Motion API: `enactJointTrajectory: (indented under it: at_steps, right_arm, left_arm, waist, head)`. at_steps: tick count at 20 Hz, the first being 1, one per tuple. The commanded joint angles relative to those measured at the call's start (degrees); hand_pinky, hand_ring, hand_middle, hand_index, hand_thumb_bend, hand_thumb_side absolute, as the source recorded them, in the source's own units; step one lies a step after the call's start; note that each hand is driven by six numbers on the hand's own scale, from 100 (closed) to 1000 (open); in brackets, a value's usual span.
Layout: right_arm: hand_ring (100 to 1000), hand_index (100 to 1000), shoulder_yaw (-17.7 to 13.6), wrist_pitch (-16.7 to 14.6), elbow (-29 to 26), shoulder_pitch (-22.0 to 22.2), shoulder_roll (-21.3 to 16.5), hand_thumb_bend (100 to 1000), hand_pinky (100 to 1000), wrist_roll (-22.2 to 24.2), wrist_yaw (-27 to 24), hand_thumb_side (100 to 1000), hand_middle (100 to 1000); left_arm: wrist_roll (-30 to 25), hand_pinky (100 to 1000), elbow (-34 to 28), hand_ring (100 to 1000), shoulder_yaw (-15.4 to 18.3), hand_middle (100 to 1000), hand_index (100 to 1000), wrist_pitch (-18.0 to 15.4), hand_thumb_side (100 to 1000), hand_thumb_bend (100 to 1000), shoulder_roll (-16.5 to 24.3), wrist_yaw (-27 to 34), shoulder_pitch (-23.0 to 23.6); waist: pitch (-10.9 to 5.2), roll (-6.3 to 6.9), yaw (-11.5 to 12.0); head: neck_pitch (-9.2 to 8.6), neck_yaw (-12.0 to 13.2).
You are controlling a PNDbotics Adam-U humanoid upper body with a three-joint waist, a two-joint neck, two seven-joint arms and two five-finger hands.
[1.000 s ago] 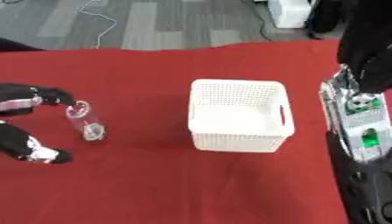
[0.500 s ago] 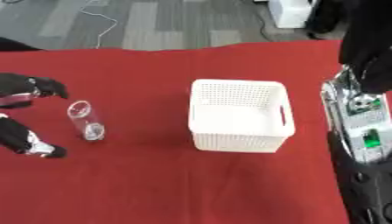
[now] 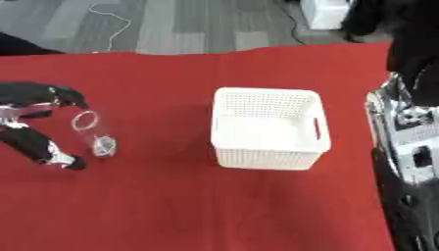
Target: Pick up objects on the table and place them in the box.
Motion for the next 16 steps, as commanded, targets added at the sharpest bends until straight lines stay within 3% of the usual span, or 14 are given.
enactJointTrajectory:
  at_steps: [1, 8, 16]
  right_arm:
    - [335, 519, -0.06, 0.05, -0.74, -1.46, -0.15, 100, 328, 0.35, -0.33, 987, 327]
    - [335, 519, 0.12, 0.06, -0.74, -2.05, 0.4, 100, 329, 0.74, -0.71, 986, 328]
    - [336, 520, 0.21, 0.02, -0.74, -2.63, 0.9, 100, 330, 0.98, -1.07, 985, 328]
  left_arm:
    - [2.24, 1000, 1.41, 1000, 0.59, 954, 941, -0.91, 649, 633, 0.39, -1.18, -1.22]
    - [5.83, 1000, 4.16, 1000, 0.48, 971, 939, -2.53, 644, 617, -0.71, -1.45, -1.52]
    - [14.65, 1000, 6.38, 996, 0.31, 982, 956, -4.55, 611, 593, -1.86, 1.13, -0.96]
  waist:
    - [-0.46, -0.03, -0.31]
    - [-0.18, -0.04, -1.24]
    - [0.11, -0.02, -1.95]
  head:
    - [-0.04, 0.8]
    - [-0.04, 1.89]
    - [-0.04, 2.19]
